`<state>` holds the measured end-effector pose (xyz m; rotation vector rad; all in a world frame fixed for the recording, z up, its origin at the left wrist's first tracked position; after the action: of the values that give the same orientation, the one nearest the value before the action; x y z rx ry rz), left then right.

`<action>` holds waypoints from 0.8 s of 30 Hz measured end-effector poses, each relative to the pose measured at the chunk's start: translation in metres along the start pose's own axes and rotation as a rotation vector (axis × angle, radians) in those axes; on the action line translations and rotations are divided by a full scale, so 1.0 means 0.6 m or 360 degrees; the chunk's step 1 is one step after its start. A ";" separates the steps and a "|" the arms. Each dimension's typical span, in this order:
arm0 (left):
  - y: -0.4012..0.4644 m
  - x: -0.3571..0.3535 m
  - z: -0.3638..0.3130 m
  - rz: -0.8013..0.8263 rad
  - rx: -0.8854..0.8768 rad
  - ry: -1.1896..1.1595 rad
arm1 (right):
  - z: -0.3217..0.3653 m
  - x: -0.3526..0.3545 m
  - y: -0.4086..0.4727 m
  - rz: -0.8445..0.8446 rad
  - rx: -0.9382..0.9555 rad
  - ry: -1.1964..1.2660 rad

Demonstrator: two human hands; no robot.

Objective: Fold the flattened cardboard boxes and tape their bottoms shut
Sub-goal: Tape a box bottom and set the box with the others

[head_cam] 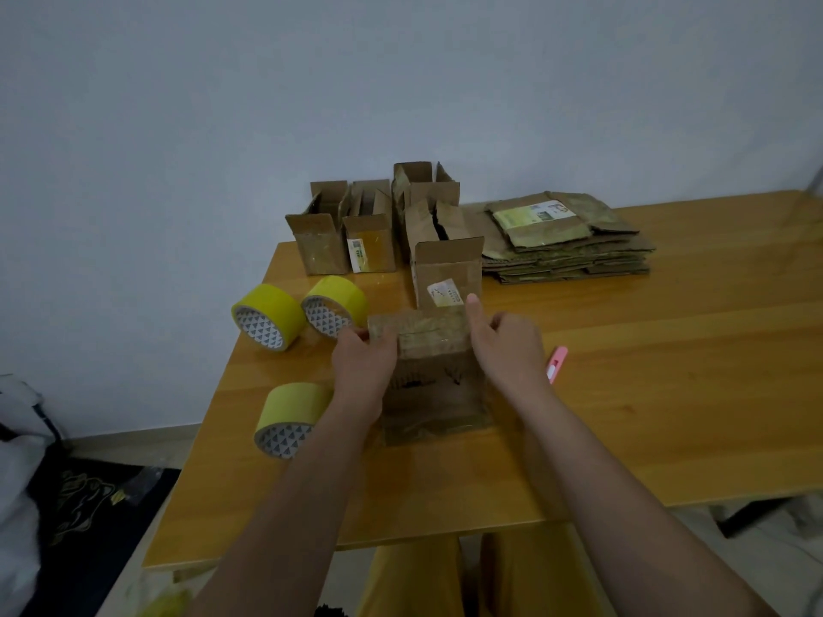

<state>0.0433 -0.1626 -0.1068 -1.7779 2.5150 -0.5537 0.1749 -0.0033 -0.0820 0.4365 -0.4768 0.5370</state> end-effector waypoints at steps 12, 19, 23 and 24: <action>0.004 -0.020 -0.004 0.0087 0.0046 -0.0006 | 0.009 -0.012 -0.008 0.0252 -0.0077 -0.0192; 0.002 0.001 -0.009 -0.0134 -0.0024 0.0172 | 0.013 -0.025 0.004 0.0153 -0.0204 -0.0502; 0.007 0.013 -0.009 -0.0269 -0.0102 0.0279 | 0.003 -0.024 0.010 0.0105 -0.0236 -0.0425; 0.005 0.016 -0.012 -0.0290 -0.0120 0.0286 | 0.001 -0.023 0.011 0.0100 -0.0226 -0.0390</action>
<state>0.0360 -0.1684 -0.0991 -2.0890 2.5323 -0.6620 0.1604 -0.0034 -0.0873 0.3530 -0.7612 0.5088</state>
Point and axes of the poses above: each hand's wrist, its own y-axis towards the middle knuckle, its own x-axis out of the back of the hand, z = x × y, the point moved 8 cm from there along y, towards the middle knuckle, and after that the axes turned 4 degrees about x, right-handed, at the moved point
